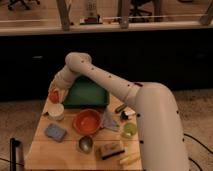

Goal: Place apple in paper cup

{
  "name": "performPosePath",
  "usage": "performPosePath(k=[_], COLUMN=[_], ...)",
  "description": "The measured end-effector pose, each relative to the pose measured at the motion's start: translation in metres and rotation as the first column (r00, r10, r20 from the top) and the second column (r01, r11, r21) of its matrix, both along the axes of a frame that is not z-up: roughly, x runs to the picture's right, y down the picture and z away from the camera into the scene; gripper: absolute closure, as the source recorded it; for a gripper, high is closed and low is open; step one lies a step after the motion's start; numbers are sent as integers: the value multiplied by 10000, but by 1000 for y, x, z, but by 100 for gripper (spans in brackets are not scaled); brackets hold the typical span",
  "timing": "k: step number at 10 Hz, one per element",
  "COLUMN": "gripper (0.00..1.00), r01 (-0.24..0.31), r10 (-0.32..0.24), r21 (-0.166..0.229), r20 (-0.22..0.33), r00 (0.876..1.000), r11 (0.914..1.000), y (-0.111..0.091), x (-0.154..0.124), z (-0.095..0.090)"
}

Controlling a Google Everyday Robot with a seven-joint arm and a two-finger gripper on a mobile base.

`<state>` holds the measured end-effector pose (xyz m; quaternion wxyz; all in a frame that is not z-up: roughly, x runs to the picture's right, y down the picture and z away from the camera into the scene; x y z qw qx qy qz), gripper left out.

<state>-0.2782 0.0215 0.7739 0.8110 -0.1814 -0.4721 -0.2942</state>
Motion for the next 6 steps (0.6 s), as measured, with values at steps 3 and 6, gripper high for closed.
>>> performPosePath(k=[3,6], gripper=[99,99], r01=[286,497], r10=[-289,-505], r21=[109,139], r20=[312,580], r00=[9991,9970], r11=[9995,9987], y=[3,5], x=[1,-4], z=[-8,-12])
